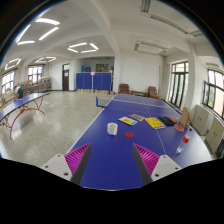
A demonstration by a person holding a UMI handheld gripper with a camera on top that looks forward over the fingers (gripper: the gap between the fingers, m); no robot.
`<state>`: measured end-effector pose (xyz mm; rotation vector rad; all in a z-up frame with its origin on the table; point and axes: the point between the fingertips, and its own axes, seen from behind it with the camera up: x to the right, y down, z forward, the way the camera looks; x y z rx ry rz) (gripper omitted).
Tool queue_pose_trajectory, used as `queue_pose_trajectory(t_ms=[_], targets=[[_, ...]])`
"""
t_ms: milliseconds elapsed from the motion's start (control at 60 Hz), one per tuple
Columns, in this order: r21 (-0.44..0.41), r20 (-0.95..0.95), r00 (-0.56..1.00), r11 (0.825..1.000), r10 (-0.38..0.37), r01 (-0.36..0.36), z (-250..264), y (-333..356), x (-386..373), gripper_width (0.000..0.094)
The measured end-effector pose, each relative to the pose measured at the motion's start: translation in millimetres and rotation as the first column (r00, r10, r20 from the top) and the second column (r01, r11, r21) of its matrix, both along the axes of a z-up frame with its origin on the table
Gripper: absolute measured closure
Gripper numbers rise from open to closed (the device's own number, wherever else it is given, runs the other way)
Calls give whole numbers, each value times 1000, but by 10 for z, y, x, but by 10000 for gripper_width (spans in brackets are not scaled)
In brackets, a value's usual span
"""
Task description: Pour water
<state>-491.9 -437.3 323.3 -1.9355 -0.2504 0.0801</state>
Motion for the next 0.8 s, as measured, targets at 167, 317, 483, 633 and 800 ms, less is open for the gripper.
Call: queue_pose_trajectory(t_ms=[167, 317, 483, 633, 800], targets=[[-53, -3, 999, 998, -39, 38, -173, -137, 540, 78], [-125, 6, 995, 987, -100, 100, -871, 170, 1259, 77], [-185, 23, 980, 963, -195, 196, -1697, 664, 2632, 80], [-149, 60, 952, 940, -301, 307, -2096, 1256, 4005, 80], [-88, 37, 923, 919, -383, 385, -2237, 2160, 5172, 84]])
